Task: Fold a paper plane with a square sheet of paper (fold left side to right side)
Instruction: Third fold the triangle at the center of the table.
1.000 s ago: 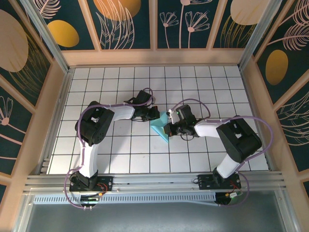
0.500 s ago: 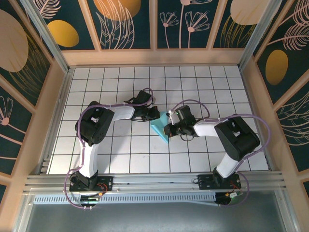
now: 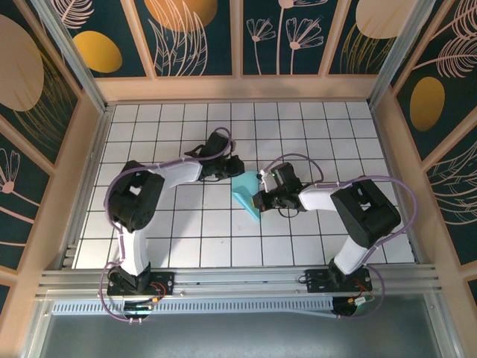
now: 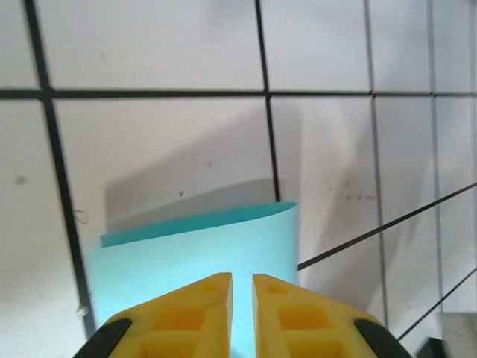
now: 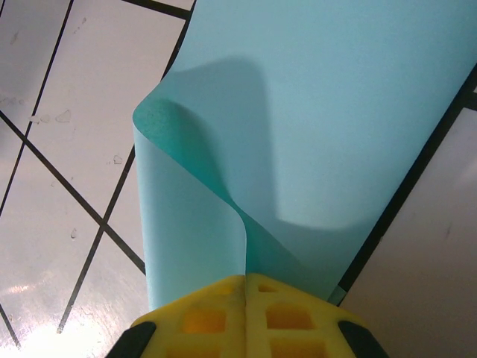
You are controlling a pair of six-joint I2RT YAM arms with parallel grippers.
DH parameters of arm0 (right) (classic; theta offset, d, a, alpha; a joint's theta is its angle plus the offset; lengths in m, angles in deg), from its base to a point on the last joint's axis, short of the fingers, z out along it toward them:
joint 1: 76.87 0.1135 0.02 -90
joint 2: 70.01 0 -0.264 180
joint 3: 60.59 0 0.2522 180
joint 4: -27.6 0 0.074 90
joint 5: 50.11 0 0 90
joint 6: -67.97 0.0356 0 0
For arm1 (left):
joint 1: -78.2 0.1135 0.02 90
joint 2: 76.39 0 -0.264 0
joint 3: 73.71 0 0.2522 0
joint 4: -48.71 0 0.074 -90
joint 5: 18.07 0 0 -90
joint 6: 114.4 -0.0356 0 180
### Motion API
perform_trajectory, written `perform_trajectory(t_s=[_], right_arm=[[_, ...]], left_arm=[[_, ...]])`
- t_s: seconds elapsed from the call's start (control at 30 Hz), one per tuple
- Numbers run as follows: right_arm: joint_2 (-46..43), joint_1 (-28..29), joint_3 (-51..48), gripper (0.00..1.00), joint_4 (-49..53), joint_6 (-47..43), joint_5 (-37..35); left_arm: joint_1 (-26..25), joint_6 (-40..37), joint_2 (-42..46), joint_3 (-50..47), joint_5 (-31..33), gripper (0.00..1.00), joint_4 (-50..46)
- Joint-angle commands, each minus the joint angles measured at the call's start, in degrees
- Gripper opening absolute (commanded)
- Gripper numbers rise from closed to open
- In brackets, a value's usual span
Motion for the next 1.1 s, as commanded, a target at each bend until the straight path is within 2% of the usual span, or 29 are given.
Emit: perform_trajectory(t_s=[0.0, 0.2, 0.37, 0.57, 0.77, 1.07], right_arm=[[2.0, -0.3, -0.2, 0.0, 2.3, -0.5, -0.8], [1.9, -0.4, -0.1, 0.0, 2.5, -0.7, -0.7], [2.0, -0.4, -0.2, 0.0, 2.5, -0.7, -0.7], [2.0, -0.4, -0.4, 0.0, 2.3, -0.6, -0.8], [1.9, -0.4, -0.4, 0.0, 2.4, -0.6, -0.9], [1.9, -0.4, -1.1, 0.0, 1.9, -0.3, -1.1]], left_arm=[[0.5, 1.0, 5.8, -5.2, 2.8, 0.11, 2.0], [-1.0, 2.2, 13.5, -17.0, -0.3, 0.06, 9.9], [-5.0, 5.6, 14.4, -21.2, -1.1, 0.04, 13.5], [-9.1, 8.9, 11.6, -20.9, -1.5, 0.03, 16.9], [-10.0, 9.5, 7.0, -19.6, -1.2, 0.02, 16.4], [-10.2, 9.2, 5.2, -19.9, -0.2, 0.02, 15.6]])
